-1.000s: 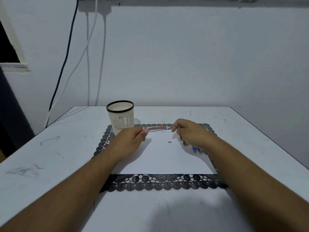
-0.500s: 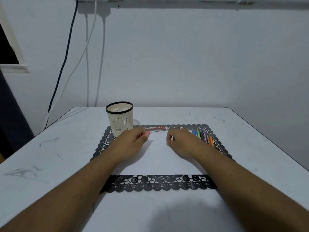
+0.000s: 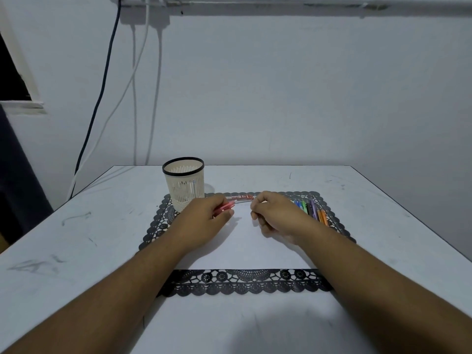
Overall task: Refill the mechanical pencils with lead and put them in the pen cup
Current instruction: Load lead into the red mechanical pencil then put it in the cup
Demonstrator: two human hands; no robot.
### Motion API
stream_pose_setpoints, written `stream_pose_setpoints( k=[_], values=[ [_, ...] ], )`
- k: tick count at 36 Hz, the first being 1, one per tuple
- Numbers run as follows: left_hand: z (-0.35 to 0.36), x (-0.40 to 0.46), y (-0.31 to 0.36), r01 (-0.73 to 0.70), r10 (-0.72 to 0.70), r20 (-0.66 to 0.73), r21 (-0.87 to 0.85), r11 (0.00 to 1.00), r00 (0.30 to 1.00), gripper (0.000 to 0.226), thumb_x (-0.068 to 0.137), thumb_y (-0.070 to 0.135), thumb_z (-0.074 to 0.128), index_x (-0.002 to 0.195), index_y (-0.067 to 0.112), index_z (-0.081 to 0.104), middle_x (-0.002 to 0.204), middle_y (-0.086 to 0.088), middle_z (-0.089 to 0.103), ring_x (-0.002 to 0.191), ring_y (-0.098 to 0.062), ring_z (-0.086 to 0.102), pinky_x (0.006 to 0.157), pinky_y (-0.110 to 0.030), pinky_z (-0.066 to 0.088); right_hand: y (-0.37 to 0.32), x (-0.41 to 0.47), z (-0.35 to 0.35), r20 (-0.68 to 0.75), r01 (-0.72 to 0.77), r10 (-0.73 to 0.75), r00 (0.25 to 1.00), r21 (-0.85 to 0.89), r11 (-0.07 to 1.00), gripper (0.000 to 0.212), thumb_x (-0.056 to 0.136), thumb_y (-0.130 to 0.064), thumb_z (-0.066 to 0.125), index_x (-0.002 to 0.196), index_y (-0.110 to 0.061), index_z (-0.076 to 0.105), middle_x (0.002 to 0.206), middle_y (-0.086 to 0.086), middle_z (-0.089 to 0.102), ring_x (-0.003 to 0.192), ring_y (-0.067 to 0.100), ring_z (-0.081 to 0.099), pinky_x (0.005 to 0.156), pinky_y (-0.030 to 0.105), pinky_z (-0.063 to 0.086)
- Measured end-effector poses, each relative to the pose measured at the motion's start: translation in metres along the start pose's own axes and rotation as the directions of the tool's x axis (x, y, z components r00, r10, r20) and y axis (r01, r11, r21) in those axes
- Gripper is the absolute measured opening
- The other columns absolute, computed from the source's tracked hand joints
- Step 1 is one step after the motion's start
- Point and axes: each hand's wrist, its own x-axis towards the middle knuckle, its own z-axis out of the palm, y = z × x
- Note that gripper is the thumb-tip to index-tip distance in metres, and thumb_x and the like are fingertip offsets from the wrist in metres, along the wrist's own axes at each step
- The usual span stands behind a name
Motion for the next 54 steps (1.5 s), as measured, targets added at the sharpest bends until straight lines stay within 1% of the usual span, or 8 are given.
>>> stream_pose_setpoints(
  k=[4,9,15,21,25,30,38,54],
  values=[
    [0.0,0.0,0.0,-0.012,0.012,-0.003,-0.008,1.0,1.0,0.023,0.099,0.029,0.064,0.079,0.026,0.054,0.07,0.007,0.054,0.063,-0.006,0.047,0.06,-0.027,0.035,0.004,0.002,0.005,0.051,-0.066,0.057,0.997,0.189,0.98,0.021,0.105,-0.001,0.044,0.104,-0.004,0.065,0.076,0.009,0.057,0.052,0.012,0.034,0.049,0.026,0.025],
    [0.003,0.001,-0.005,-0.006,0.006,0.005,-0.005,1.0,1.0,0.025,0.099,0.032,0.064,0.078,0.029,0.052,0.071,0.007,0.056,0.064,-0.01,0.05,0.062,-0.034,0.04,0.006,0.004,0.007,0.115,-0.134,0.1,0.988,0.339,0.931,0.022,0.102,0.009,0.047,0.106,0.001,0.067,0.077,0.011,0.063,0.053,0.012,0.045,0.052,0.025,0.045],
    [0.004,0.001,-0.006,0.0,0.0,0.033,0.0,1.0,0.999,0.029,0.099,0.033,0.064,0.074,0.026,0.052,0.068,0.005,0.055,0.062,-0.01,0.048,0.061,-0.034,0.039,0.006,0.006,0.007,0.117,-0.145,0.105,0.988,0.419,0.896,0.009,0.101,0.001,0.059,0.103,-0.003,0.066,0.077,0.01,0.073,0.059,0.015,0.061,0.063,0.031,0.063],
    [0.004,0.0,-0.003,0.008,-0.009,0.049,0.025,1.0,0.999,0.033,0.1,0.033,0.063,0.071,0.026,0.048,0.067,0.005,0.054,0.061,-0.009,0.045,0.059,-0.032,0.035,0.003,0.005,0.007,0.122,-0.165,0.118,0.985,0.519,0.839,0.004,0.097,-0.007,0.069,0.094,-0.006,0.065,0.071,0.006,0.067,0.054,0.009,0.058,0.063,0.027,0.063],
    [0.005,0.0,-0.003,0.021,-0.022,0.043,0.028,0.999,0.999,0.031,0.1,0.031,0.062,0.072,0.025,0.05,0.068,0.005,0.056,0.061,-0.009,0.047,0.059,-0.032,0.036,0.002,0.005,0.01,0.105,-0.165,0.128,0.986,0.57,0.805,0.009,0.092,-0.009,0.074,0.094,-0.008,0.066,0.064,0.002,0.051,0.054,0.009,0.039,0.051,0.02,0.052],
    [0.006,0.0,-0.002,0.035,-0.037,0.038,0.043,0.998,0.999,0.032,0.101,0.031,0.061,0.071,0.027,0.049,0.068,0.005,0.056,0.062,-0.012,0.048,0.059,-0.034,0.036,0.005,0.003,0.014,0.111,-0.165,0.125,0.986,0.512,0.843,0.01,0.094,-0.009,0.073,0.093,-0.014,0.064,0.056,-0.004,0.037,0.045,0.007,0.026,0.043,0.019,0.03],
    [0.006,-0.002,-0.002,0.043,-0.045,0.036,0.04,0.998,0.998,0.031,0.101,0.034,0.059,0.072,0.026,0.051,0.068,0.005,0.057,0.062,-0.012,0.049,0.059,-0.034,0.038,0.009,-0.002,0.02,0.039,0.0,-0.013,0.999,0.326,0.945,0.005,0.092,-0.012,0.077,0.088,-0.013,0.073,0.058,-0.004,0.038,0.049,0.011,0.028,0.046,0.024,0.031],
    [0.006,0.0,-0.004,0.017,-0.02,0.061,0.047,0.999,0.998,0.031,0.102,0.035,0.059,0.073,0.03,0.051,0.067,0.007,0.056,0.06,-0.008,0.048,0.057,-0.032,0.035,0.009,-0.006,0.023,-0.064,0.092,-0.082,0.995,0.17,0.981,0.014,0.092,-0.023,0.078,0.096,-0.009,0.075,0.054,-0.007,0.04,0.055,0.012,0.027,0.053,0.026,0.032]
  ],
)
